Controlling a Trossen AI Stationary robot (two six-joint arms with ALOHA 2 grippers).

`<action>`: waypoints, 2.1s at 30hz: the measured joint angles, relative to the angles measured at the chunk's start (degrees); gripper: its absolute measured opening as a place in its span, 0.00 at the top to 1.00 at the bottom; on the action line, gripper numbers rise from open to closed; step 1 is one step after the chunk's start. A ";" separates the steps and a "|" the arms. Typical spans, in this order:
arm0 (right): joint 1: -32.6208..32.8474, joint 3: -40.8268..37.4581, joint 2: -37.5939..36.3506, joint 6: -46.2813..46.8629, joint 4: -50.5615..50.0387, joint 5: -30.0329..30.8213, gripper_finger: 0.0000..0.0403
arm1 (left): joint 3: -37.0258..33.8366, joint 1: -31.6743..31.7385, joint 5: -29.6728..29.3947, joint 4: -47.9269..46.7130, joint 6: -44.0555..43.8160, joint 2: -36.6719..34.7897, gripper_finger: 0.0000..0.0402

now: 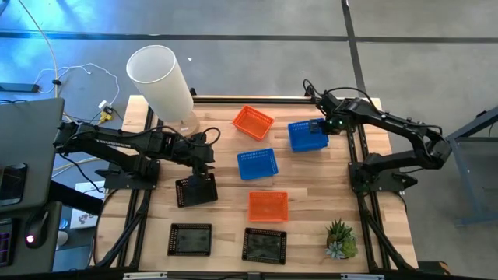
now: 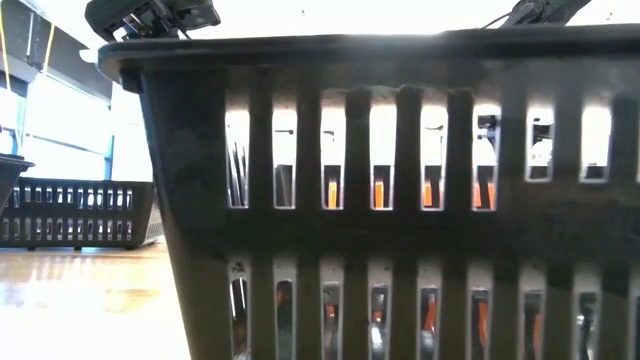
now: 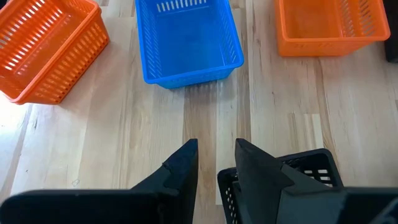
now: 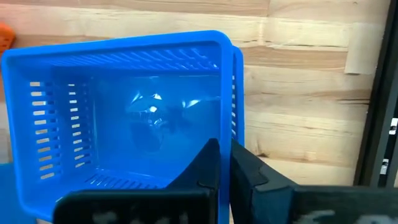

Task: Stack baskets by color
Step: Stack the bottom right blue bin on top of the top blue bin, then stack the top black bin on top of the bottom left black bin

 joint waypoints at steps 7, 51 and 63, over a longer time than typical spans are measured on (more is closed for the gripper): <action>0.09 0.00 0.02 0.45 -0.09 0.19 1.00 | 0.00 0.01 0.00 0.00 0.00 0.00 0.77; 0.52 1.12 -0.32 -5.68 -0.46 3.48 0.78 | 0.00 -0.01 0.00 -0.54 -0.57 0.00 0.77; 8.92 5.31 -0.39 -8.35 0.05 8.29 0.78 | 0.00 -0.01 -0.02 -5.02 -7.56 0.00 0.69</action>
